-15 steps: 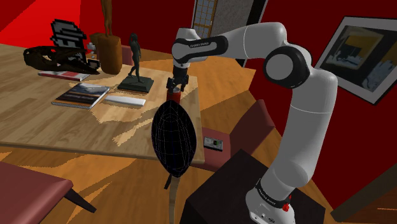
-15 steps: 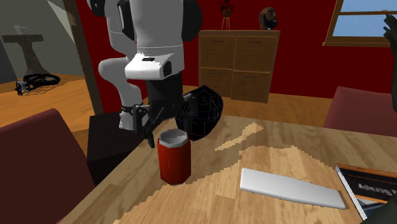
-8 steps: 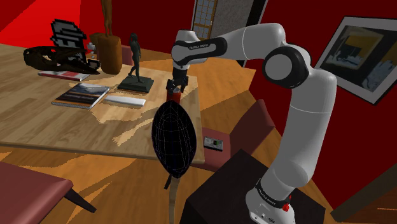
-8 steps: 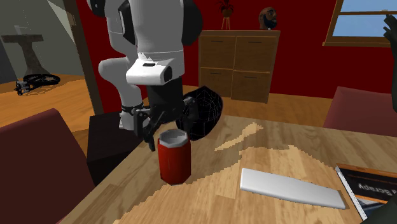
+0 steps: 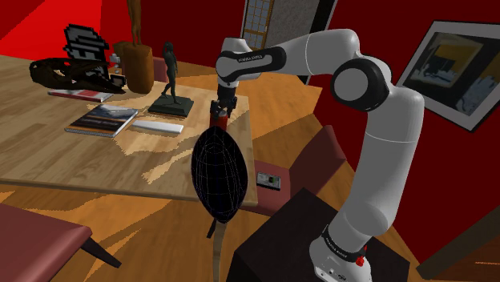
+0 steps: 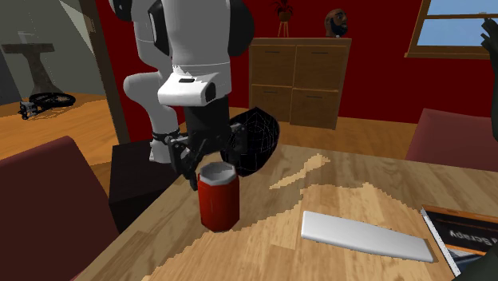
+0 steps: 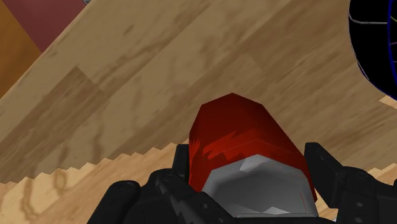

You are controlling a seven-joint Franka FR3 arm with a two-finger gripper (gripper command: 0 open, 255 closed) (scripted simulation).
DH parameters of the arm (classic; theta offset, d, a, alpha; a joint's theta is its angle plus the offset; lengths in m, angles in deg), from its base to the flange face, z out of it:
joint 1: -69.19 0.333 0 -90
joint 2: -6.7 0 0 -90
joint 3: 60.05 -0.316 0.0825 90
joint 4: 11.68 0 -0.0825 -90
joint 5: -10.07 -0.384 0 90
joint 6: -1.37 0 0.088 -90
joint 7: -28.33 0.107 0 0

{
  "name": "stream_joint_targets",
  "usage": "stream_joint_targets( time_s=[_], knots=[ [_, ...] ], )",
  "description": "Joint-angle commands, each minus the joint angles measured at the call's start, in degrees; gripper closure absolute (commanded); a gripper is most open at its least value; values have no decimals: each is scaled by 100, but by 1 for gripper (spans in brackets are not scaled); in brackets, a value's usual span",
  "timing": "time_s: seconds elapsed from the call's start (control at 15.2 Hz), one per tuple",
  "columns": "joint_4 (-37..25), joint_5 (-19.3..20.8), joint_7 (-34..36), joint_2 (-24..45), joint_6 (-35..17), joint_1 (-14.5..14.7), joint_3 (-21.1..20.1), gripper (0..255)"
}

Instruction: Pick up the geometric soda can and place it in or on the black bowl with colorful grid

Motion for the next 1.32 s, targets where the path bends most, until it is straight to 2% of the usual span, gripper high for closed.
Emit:
stream_joint_targets(
  time_s=[0.0, 0.2, 1.25],
  knots=[
    [3, 0, 0, 5, -1, 0, -1, 255],
    [2, -1, 0, 7, -3, 0, -1, 255],
    [-1015, 9, 18, -149, 1170, -2, 3, 255]
  ],
)
